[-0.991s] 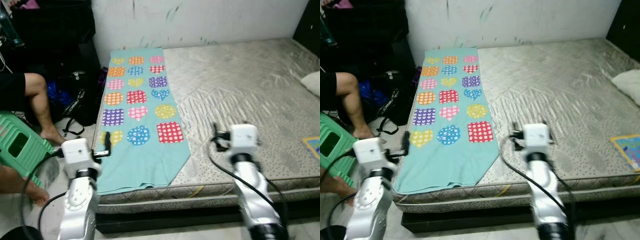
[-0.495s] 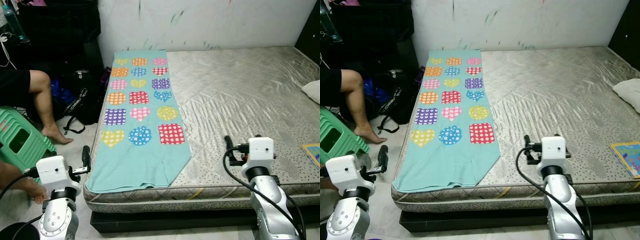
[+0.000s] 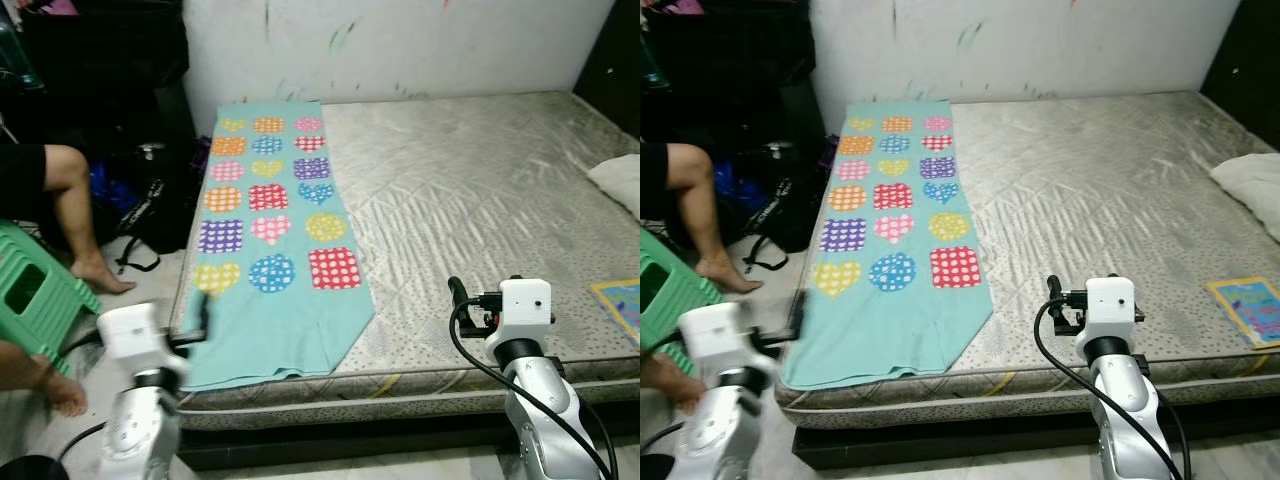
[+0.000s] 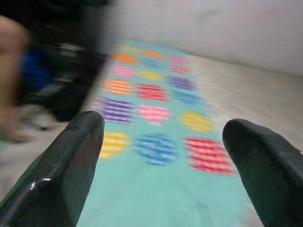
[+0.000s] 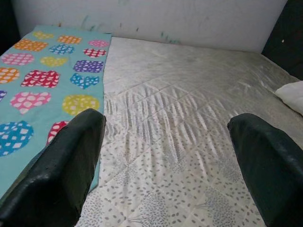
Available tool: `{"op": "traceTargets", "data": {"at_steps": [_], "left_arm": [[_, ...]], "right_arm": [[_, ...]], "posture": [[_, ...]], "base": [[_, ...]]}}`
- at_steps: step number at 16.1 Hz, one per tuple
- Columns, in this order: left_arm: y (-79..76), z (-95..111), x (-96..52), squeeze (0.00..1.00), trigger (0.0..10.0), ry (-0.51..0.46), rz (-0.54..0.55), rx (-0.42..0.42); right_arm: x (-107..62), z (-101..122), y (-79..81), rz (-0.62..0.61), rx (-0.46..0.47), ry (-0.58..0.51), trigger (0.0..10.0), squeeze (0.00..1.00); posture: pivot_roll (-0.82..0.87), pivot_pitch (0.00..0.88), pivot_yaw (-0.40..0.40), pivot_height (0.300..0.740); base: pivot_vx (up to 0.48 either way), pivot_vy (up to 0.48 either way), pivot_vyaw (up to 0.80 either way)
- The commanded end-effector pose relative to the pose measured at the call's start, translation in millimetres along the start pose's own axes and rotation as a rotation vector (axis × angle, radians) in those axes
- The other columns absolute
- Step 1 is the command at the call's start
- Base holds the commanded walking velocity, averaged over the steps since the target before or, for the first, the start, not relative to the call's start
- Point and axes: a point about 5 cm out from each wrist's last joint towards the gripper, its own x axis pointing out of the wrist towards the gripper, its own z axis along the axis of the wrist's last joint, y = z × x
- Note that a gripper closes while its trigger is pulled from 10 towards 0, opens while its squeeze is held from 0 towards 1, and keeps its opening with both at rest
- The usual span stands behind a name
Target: Clean up the room
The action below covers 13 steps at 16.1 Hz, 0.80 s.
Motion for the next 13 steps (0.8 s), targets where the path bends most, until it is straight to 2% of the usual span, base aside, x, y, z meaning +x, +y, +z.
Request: {"op": "traceTargets", "data": {"at_steps": [1, 4, 8, 13], "left_arm": [[-7.2, 2.1, 4.4, 0.00, 10.0, 0.006, -0.057, 0.001], [-7.6, 3.9, 7.0, 0.00, 10.0, 0.008, -0.036, -0.003], [-3.8, -1.7, 1.0, 0.00, 10.0, 0.049, -0.001, -0.065], [-2.6, 1.0, 3.3, 0.00, 10.0, 0.050, -0.010, -0.050]], "right_arm": [[3.0, 5.5, 3.4, 0.020, 0.002, -0.011, 10.0, 0.00], [8.4, 10.1, 6.6, 0.029, 0.010, -0.020, 10.0, 0.00], [8.4, 9.2, 12.3, 0.043, 0.014, -0.017, 10.0, 0.00], [9.5, 8.9, 13.5, 0.048, 0.022, -0.009, 10.0, 0.00]], "posture": [[-0.07, 0.000, 0.015, 0.740], [-0.07, 0.000, 0.018, 0.740], [-0.07, 0.000, 0.017, 0.740], [-0.06, 0.000, 0.015, 0.740]], "base": [[0.000, 0.000, 0.00], [0.000, 0.000, 0.00], [0.000, 0.000, 0.00], [0.000, 0.000, 0.00]]}}
